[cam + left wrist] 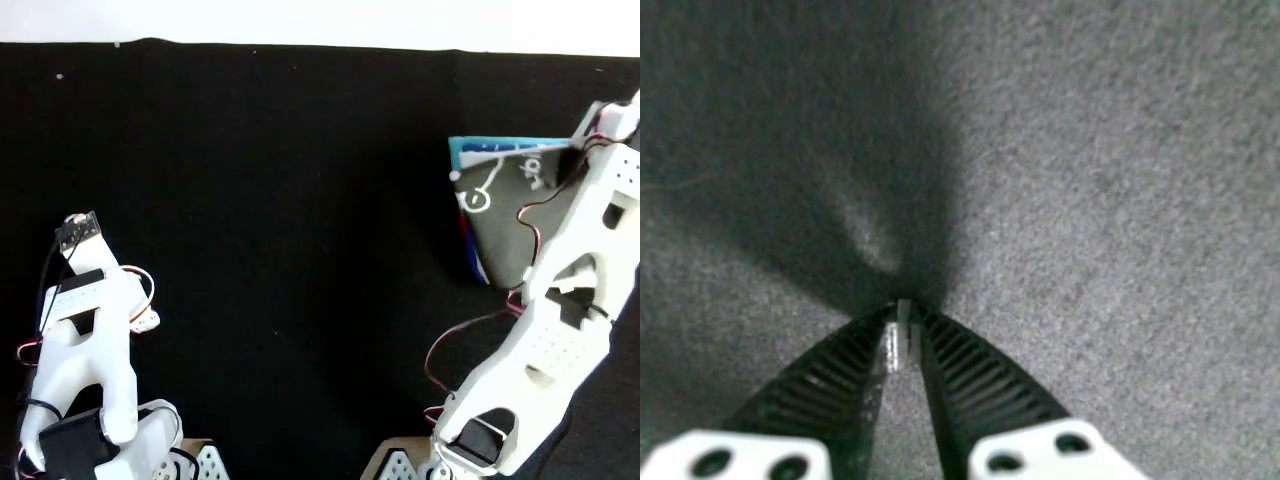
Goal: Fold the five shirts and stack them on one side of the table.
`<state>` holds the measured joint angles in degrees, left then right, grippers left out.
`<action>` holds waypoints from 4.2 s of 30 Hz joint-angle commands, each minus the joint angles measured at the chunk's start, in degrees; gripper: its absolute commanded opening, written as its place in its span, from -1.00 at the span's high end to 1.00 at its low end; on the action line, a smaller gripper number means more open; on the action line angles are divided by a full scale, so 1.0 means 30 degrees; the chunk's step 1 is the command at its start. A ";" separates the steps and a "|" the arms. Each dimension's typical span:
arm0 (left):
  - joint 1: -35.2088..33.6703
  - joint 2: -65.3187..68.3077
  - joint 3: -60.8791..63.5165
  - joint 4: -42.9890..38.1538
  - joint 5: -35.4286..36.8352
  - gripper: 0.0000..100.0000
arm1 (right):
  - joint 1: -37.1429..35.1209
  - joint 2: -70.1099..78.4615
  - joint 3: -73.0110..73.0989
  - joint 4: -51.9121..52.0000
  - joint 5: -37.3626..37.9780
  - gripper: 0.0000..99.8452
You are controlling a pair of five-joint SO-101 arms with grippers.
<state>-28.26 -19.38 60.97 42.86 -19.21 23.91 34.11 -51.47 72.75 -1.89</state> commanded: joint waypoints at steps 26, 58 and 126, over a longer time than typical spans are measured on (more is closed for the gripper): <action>-0.0132 -0.0044 0.0015 -0.0762 0.0029 0.97 | 0.0513 0.2212 -0.6755 0.1597 -0.2315 0.52; -0.0132 -0.0044 0.0015 -0.0762 0.0029 0.97 | 0.2564 0.0777 -0.1714 0.4938 -0.0469 0.99; -0.0132 -0.0044 0.0015 -0.0762 0.0029 0.97 | -0.3560 0.1451 0.1656 0.1070 0.2374 0.99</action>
<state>-28.26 -19.38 60.97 42.86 -19.21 13.89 37.36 -48.57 82.51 4.70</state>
